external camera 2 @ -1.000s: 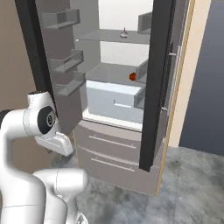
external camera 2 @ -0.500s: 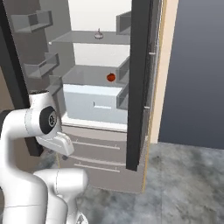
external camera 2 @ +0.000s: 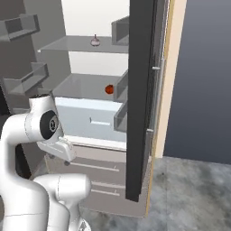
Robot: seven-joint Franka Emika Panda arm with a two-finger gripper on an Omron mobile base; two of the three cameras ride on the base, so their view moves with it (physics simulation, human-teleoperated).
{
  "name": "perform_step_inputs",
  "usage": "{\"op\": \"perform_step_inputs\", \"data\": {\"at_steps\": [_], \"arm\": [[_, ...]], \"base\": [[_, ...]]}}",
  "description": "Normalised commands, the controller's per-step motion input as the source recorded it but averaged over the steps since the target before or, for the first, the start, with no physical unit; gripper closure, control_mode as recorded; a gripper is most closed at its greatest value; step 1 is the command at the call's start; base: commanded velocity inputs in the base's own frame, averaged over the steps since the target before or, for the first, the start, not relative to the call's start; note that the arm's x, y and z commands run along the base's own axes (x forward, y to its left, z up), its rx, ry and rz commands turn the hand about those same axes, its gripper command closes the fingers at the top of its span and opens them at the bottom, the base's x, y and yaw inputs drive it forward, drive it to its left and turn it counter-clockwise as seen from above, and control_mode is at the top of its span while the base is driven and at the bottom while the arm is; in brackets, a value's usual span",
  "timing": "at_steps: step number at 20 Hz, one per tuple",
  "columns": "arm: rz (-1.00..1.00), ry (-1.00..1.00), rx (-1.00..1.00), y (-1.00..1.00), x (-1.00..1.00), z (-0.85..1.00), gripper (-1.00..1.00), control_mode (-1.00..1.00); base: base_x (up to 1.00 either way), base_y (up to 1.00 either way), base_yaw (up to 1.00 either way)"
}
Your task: Retrieve the bottle and the shaker from the cabinet and place them next to the mixing bowl on the counter. Then add garlic from the fridge to the mixing bowl.
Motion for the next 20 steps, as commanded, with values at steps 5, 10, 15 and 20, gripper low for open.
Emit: {"op": "perform_step_inputs", "data": {"at_steps": [5,10,15,20], "arm": [[0.0,0.0,0.0,0.0,0.0,0.0,-1.0,1.0],[0.0,0.0,0.0,0.0,0.0,0.0,-1.0,1.0],[0.0,0.0,0.0,0.0,0.0,0.0,-1.0,1.0],[0.0,0.0,0.0,0.0,0.0,0.0,-1.0,1.0]], "base": [[0.61,0.09,0.0],[0.73,0.21,0.0],[0.67,0.32,0.0],[0.58,0.17,0.0]]}}
